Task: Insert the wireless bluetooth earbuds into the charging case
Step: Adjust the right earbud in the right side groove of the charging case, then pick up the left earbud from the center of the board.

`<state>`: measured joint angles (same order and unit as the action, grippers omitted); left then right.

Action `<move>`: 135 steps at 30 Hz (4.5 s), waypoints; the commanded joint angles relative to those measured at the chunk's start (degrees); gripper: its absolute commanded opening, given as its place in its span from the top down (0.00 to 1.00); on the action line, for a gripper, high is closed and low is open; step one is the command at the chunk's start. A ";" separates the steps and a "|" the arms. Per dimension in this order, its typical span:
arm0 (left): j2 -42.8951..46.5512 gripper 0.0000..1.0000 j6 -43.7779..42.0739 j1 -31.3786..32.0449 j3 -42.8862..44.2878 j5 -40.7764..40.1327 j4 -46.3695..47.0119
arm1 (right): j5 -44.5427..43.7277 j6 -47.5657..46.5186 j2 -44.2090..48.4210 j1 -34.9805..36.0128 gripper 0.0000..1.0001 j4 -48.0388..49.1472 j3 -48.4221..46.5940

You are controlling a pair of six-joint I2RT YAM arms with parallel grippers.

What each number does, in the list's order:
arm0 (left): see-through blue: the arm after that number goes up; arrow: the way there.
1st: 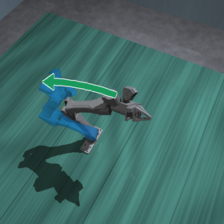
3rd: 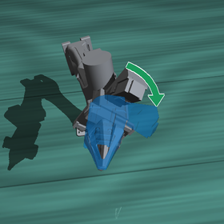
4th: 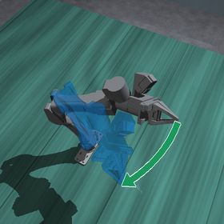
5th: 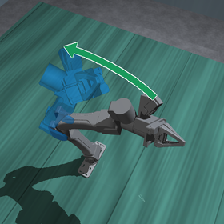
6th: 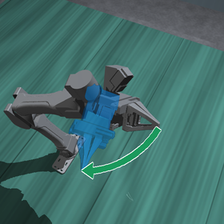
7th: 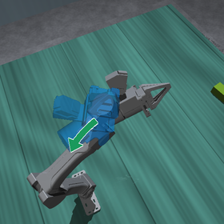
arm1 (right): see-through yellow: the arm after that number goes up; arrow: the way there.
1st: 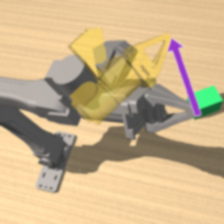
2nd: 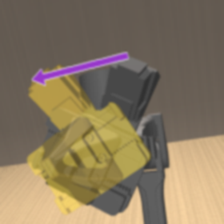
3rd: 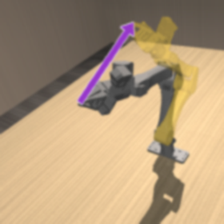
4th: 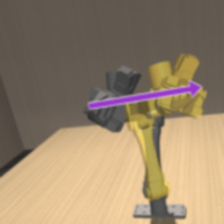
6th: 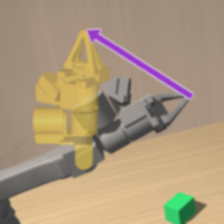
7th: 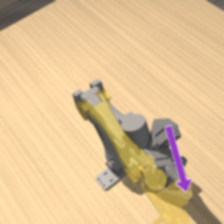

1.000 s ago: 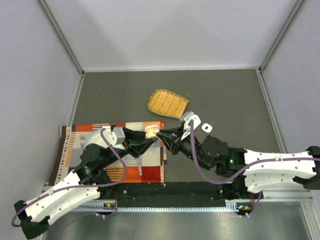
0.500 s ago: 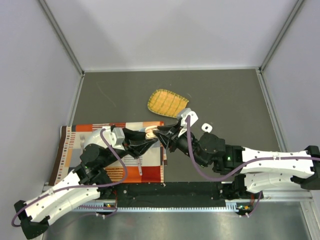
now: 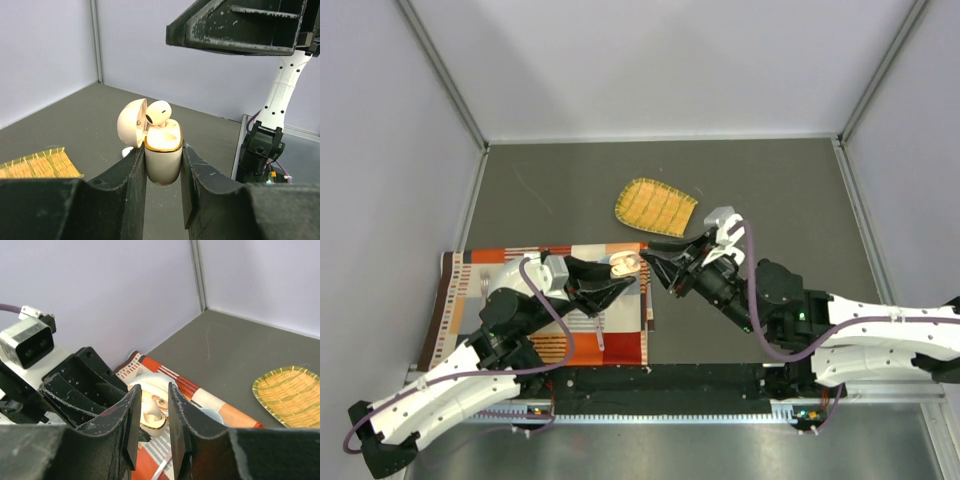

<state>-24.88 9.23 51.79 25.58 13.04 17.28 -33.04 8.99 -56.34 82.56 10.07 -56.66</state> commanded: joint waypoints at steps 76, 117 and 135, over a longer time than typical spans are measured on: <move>14.60 1.00 -3.96 -0.02 1.22 -7.06 -11.56 | 15.36 49.80 -15.72 -31.06 0.12 -44.87 -0.90; 20.49 1.00 -4.14 -0.11 -0.01 -11.63 -17.01 | 20.12 50.33 -38.67 -30.36 0.33 -47.07 -9.69; 21.63 1.00 -4.14 -0.02 -0.27 -12.16 -19.65 | 16.43 48.84 -46.76 -30.27 0.53 -47.42 -14.17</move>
<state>-4.21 5.78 51.79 25.47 1.58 -3.77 -13.98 58.50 -102.21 51.96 -37.34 -67.94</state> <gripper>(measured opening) 0.331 0.476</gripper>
